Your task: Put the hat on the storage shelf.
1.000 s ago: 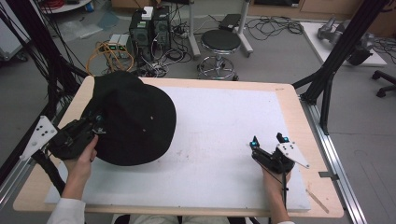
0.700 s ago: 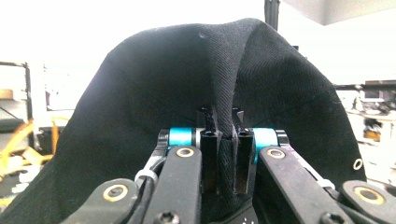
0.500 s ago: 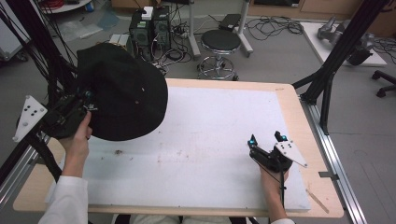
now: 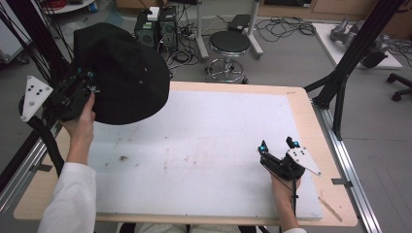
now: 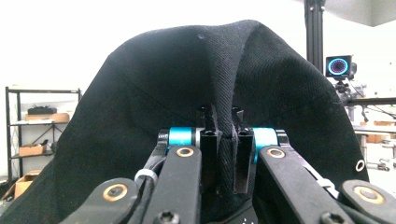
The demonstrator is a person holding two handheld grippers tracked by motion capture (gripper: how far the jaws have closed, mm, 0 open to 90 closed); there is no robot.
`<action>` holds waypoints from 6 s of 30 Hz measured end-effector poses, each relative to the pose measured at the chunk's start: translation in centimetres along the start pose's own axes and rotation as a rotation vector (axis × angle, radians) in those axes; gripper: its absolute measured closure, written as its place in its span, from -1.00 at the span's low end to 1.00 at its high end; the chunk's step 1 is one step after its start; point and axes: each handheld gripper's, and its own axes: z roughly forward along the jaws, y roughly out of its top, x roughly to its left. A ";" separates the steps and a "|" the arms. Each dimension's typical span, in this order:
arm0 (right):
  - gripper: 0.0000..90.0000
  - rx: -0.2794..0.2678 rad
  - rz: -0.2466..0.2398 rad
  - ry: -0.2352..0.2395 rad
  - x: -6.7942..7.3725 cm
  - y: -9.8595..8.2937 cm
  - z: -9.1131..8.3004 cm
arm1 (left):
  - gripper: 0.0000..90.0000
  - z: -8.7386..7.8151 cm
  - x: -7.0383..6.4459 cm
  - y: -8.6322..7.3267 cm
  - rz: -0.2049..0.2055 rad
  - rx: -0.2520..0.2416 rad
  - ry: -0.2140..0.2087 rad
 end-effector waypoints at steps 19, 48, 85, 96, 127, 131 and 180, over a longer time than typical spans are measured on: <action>-0.78 0.004 0.001 0.012 0.1 0.0 -0.1 | 0.90 5.7 2.9 -1.5 0.007 0.057 0.089; -0.78 0.013 -0.001 0.020 -0.1 -0.2 0.0 | 0.89 10.2 5.9 -4.8 -0.033 0.231 0.186; -0.78 0.011 0.003 0.025 0.0 -0.1 -0.1 | 0.17 8.4 6.0 -6.7 -0.112 0.196 0.215; -0.78 0.008 0.007 0.025 0.0 -0.1 -0.1 | -0.17 8.3 5.6 -6.1 -0.082 0.195 0.226; -0.78 0.004 0.012 0.025 0.1 0.0 -0.2 | -0.43 2.7 3.2 -5.7 -0.035 0.175 0.231; -0.78 0.007 0.016 0.028 0.1 0.0 -0.3 | -0.45 1.6 2.4 -5.4 -0.057 0.174 0.217; -0.78 0.015 0.028 0.037 0.2 -0.2 -0.3 | -0.45 -9.0 -0.2 -10.4 -0.112 0.324 0.167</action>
